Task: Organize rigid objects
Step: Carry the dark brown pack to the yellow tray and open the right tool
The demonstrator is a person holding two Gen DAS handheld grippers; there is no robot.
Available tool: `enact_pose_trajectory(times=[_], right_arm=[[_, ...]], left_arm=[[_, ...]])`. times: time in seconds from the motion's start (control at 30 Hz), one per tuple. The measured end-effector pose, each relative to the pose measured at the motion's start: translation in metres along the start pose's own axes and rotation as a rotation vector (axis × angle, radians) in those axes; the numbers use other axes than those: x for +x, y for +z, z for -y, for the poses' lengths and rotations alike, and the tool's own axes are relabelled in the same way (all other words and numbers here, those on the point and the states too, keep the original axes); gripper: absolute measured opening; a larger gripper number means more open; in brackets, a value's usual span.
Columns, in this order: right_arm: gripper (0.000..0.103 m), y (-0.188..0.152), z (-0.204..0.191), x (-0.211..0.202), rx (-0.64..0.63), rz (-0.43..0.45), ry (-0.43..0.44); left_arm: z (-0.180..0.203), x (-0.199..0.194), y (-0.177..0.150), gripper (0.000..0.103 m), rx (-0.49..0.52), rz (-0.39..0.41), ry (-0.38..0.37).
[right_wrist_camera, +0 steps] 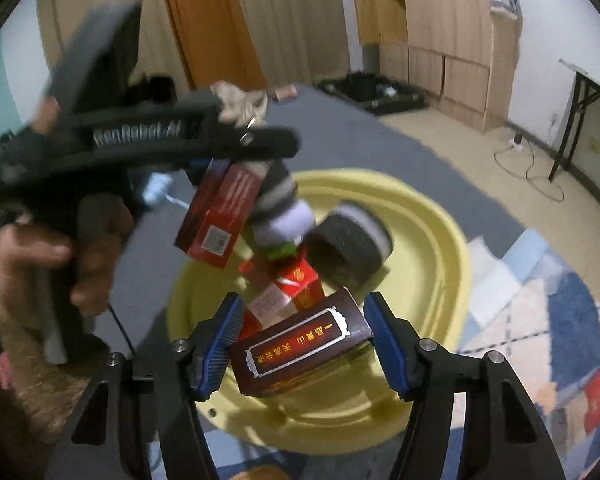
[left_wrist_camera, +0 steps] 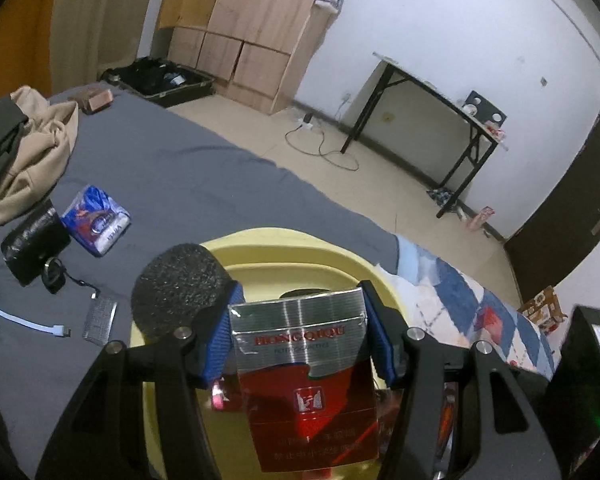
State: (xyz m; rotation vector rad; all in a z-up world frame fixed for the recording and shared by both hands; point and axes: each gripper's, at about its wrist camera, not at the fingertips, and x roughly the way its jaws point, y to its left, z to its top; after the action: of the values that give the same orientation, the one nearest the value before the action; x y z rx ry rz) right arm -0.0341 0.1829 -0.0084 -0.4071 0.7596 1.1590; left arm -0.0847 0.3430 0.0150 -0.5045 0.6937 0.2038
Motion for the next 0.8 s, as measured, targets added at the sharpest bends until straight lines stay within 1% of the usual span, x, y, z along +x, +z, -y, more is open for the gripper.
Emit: enact_pose_trajectory(times=[0.1, 0.17, 0.2, 0.23, 0.27, 0.3, 0.33, 0.37, 0.43, 0.5, 0.53, 0.57, 0.63, 0.67, 0.73, 0.77, 0.8], right_arm=[[0.064, 0.006, -0.008, 0.001, -0.022, 0.004, -0.022], [0.066, 0.009, -0.01, 0.003, -0.031, 0.007, -0.03], [0.069, 0.008, -0.013, 0.003, -0.039, 0.004, -0.041], [0.072, 0.008, -0.015, 0.005, -0.046, 0.001, -0.047], [0.082, 0.008, -0.017, 0.007, -0.051, 0.004, -0.045], [0.094, 0.009, -0.019, 0.012, -0.052, 0.01, -0.038], [0.098, 0.011, -0.023, 0.023, -0.05, 0.012, -0.034], [0.101, 0.011, -0.023, 0.024, -0.045, 0.014, -0.03], [0.101, 0.01, -0.02, 0.022, -0.026, 0.02, -0.019], [0.102, 0.007, -0.012, 0.007, -0.005, 0.041, -0.026], [0.103, 0.003, -0.005, -0.008, 0.011, 0.065, -0.04], [0.103, -0.001, 0.005, -0.026, 0.034, 0.089, -0.065], [0.103, -0.016, 0.028, -0.061, 0.087, 0.128, -0.136], [0.103, -0.031, 0.047, -0.091, 0.141, 0.169, -0.203], [0.103, -0.058, 0.072, -0.131, 0.227, 0.208, -0.315], [0.103, -0.076, 0.091, -0.154, 0.293, 0.209, -0.409], [0.103, -0.09, 0.105, -0.167, 0.343, 0.194, -0.473]], left_arm=[[-0.005, 0.017, 0.0, 0.06, -0.032, -0.031, 0.04], [-0.008, 0.02, 0.0, 0.065, -0.055, -0.035, 0.057], [-0.009, 0.019, 0.001, 0.068, -0.069, -0.028, 0.04], [-0.01, 0.015, 0.002, 0.08, -0.082, -0.014, 0.014], [-0.008, 0.009, 0.002, 0.092, -0.085, 0.005, 0.007], [-0.007, 0.004, 0.003, 0.098, -0.086, 0.023, 0.013], [-0.006, -0.005, 0.004, 0.103, -0.088, 0.048, 0.025], [-0.005, -0.011, 0.004, 0.103, -0.088, 0.065, 0.025], [-0.005, -0.027, 0.005, 0.103, -0.092, 0.096, 0.007], [0.001, -0.037, 0.007, 0.103, -0.091, 0.11, 0.004], [0.008, -0.04, 0.007, 0.103, -0.077, 0.11, 0.004], [0.016, -0.039, 0.008, 0.103, -0.062, 0.107, 0.001], [0.048, -0.037, 0.007, 0.103, 0.022, 0.093, -0.045], [0.059, -0.034, 0.007, 0.103, 0.05, 0.088, -0.063], [0.101, -0.024, 0.003, 0.103, 0.137, 0.072, -0.126], [0.115, -0.019, 0.0, 0.103, 0.162, 0.062, -0.145], [0.14, -0.006, -0.005, 0.103, 0.211, 0.034, -0.173]])
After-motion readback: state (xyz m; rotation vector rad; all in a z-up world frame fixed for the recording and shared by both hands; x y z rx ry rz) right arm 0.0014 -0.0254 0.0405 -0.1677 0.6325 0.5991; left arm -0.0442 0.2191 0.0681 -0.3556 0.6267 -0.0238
